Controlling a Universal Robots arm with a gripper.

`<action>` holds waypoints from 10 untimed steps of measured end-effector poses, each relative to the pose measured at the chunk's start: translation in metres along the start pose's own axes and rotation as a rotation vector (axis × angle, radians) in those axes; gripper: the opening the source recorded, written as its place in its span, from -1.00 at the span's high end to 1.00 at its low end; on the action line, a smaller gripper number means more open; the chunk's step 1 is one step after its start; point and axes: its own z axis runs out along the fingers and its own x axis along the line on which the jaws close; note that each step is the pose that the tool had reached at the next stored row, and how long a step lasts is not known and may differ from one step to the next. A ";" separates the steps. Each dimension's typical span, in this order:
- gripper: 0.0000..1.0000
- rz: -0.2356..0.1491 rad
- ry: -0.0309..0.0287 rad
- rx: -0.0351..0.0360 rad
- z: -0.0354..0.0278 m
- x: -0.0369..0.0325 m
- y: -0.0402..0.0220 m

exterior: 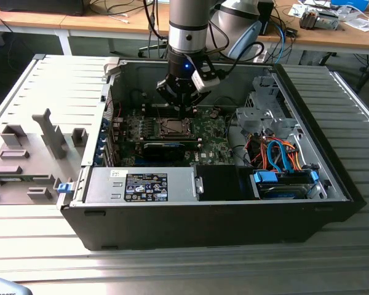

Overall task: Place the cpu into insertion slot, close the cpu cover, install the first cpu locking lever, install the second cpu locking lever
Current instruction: 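Install the first cpu locking lever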

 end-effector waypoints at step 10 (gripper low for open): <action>0.79 -0.026 -0.0022 -0.0002 0.0000 0.0000 0.0000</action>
